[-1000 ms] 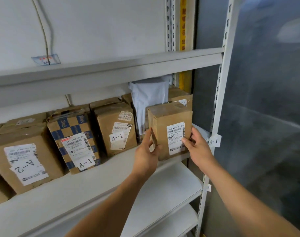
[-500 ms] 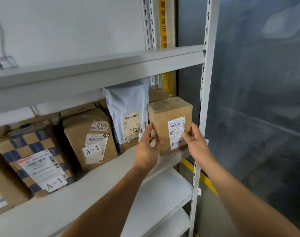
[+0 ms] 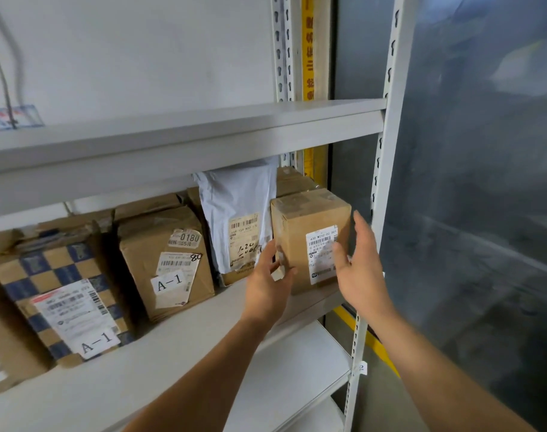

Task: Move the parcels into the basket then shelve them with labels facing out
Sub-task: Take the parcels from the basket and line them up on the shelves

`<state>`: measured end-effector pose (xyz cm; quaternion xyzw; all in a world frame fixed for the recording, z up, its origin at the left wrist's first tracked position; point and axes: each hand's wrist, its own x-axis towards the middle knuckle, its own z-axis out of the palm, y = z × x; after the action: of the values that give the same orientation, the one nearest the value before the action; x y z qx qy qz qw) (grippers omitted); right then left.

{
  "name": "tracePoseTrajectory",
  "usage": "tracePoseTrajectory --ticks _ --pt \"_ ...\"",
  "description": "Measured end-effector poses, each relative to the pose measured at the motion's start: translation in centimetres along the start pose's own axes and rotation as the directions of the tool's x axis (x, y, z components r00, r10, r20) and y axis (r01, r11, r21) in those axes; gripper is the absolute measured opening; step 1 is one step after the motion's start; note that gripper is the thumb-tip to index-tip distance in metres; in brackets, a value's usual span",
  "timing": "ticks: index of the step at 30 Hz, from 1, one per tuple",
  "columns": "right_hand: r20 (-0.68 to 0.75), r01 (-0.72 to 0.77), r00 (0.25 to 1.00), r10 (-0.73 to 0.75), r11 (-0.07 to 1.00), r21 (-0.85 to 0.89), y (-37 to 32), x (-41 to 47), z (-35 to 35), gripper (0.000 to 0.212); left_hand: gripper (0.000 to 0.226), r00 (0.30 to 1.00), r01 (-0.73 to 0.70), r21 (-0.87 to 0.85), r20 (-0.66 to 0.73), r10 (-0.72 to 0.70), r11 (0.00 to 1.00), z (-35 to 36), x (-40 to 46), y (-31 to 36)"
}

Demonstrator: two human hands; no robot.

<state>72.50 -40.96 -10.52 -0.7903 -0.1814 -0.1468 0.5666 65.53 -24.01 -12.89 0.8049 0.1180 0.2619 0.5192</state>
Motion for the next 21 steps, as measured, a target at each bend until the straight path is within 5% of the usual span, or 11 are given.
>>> tracePoseTrajectory --ticks 7,13,21 --pt "0.176 0.410 0.911 -0.372 0.858 -0.309 -6.7 5.0 -1.7 0.048 0.079 0.999 -0.043 0.106 0.005 0.042 0.993 -0.5 0.9 0.1" --pt "0.560 0.352 0.828 -0.034 0.809 -0.470 -9.2 13.7 -0.5 0.050 0.096 0.999 -0.036 0.160 0.037 0.030 0.986 -0.3 1.4 0.6" --pt "0.576 0.189 0.801 0.163 0.845 -0.501 -8.5 17.5 0.3 0.061 0.095 0.997 -0.058 0.130 0.058 0.051 0.990 0.0 1.9 0.0"
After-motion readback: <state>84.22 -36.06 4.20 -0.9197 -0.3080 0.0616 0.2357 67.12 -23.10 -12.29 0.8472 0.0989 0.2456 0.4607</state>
